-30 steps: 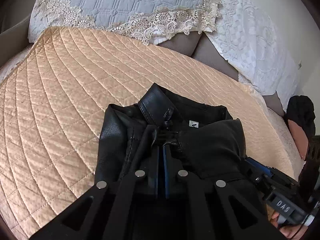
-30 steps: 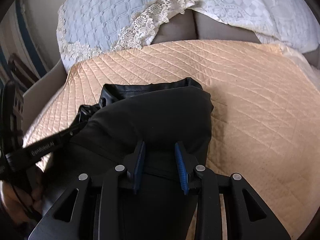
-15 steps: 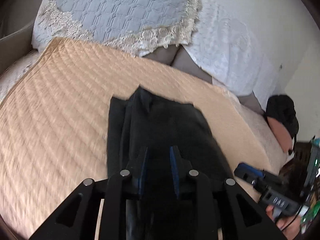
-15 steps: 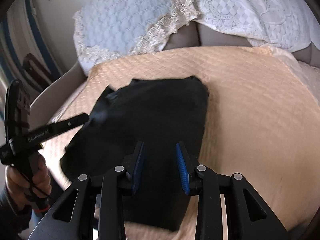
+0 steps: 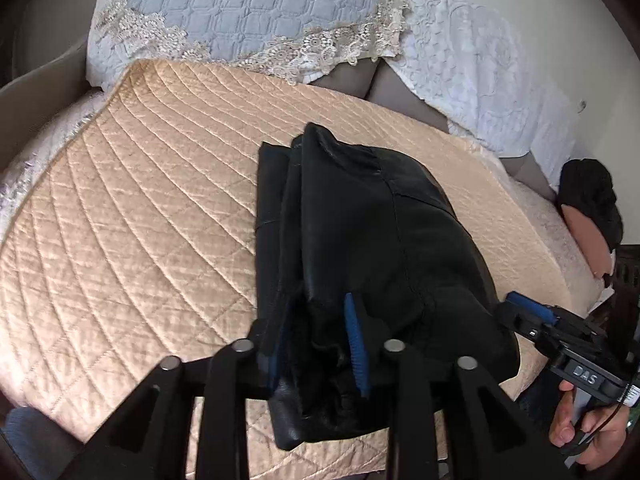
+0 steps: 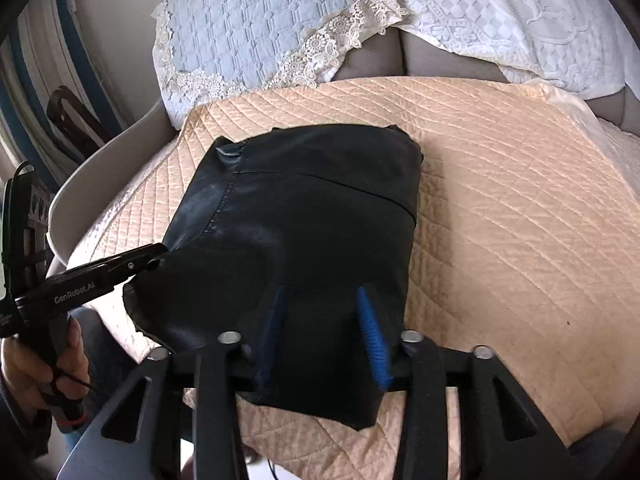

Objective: Fold large clothes

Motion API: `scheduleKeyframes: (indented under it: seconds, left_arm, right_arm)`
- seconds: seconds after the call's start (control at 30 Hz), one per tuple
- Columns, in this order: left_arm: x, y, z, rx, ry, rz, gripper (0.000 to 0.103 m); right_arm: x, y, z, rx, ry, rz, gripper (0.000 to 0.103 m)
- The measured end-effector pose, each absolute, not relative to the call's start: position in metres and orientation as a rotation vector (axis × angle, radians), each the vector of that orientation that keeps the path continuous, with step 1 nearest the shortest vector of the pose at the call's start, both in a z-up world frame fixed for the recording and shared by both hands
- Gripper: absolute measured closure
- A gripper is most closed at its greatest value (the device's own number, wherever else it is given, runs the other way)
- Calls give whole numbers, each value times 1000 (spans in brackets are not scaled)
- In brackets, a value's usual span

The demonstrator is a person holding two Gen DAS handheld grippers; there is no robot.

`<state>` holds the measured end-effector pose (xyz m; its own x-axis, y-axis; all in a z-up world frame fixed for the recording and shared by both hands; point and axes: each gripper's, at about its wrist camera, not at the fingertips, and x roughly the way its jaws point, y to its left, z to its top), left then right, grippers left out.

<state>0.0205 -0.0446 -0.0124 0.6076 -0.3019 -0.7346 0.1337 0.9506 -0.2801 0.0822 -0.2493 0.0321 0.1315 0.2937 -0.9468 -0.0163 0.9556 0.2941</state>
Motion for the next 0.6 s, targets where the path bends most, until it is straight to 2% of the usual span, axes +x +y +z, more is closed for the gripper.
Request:
scheduleKeyframes:
  seconds: [0.13, 0.27, 0.6]
  left_arm:
    - [18, -43, -4, -188, 887, -235, 67]
    - [16, -43, 0, -181, 881, -229, 61]
    - [25, -44, 6, -172, 876, -223, 53]
  right_arm:
    - [82, -252, 37, 266, 1424, 232, 52]
    - [84, -251, 39, 284, 1422, 237, 45]
    - [91, -260, 33, 345, 1427, 217, 43]
